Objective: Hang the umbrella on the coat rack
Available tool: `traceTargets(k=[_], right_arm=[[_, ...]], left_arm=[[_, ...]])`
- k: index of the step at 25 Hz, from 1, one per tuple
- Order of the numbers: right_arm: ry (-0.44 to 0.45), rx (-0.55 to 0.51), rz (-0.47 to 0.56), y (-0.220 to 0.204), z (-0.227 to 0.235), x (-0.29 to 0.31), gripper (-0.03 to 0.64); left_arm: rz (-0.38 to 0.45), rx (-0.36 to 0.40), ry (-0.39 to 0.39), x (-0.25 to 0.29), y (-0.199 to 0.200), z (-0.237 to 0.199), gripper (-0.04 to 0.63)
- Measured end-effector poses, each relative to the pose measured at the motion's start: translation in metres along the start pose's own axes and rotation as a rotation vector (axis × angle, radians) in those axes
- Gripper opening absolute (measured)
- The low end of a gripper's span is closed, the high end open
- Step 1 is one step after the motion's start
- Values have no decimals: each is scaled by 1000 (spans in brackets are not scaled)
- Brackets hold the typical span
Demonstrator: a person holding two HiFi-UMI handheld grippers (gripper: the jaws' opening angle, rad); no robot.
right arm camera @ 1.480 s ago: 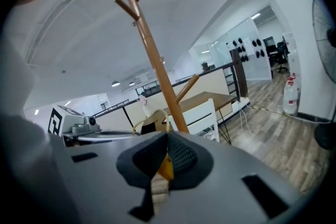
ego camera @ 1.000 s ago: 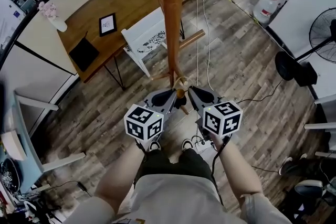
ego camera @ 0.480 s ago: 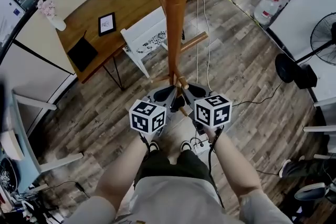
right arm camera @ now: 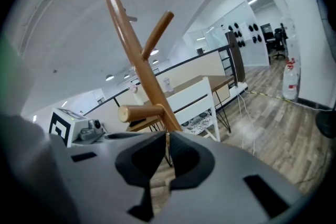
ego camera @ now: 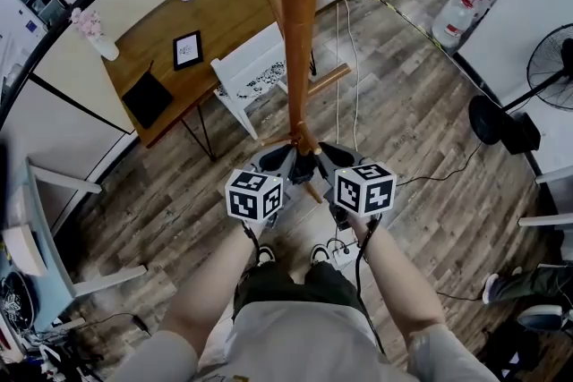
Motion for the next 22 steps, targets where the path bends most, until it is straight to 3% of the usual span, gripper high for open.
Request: traceTargets(k=[9, 18, 22], right_arm=[[-79, -48, 117, 43, -20, -78, 5], [-33, -184, 275, 83, -86, -159, 5], [-4, -243, 327, 91, -116, -191, 5]], left_arm=[[71, 73, -17, -69, 53, 30, 17], [178, 247, -25, -153, 109, 72, 11], [215, 279, -40, -186, 120, 88, 9]])
Point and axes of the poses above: the fingertips, and each gripper's own axes: x forward along the fingers, z to its right, y out of its top, the point moved 8 cm from there along -x, backward along the fingers, and after that the axes turned 7 degrees about -z, right-handed, at the moved point
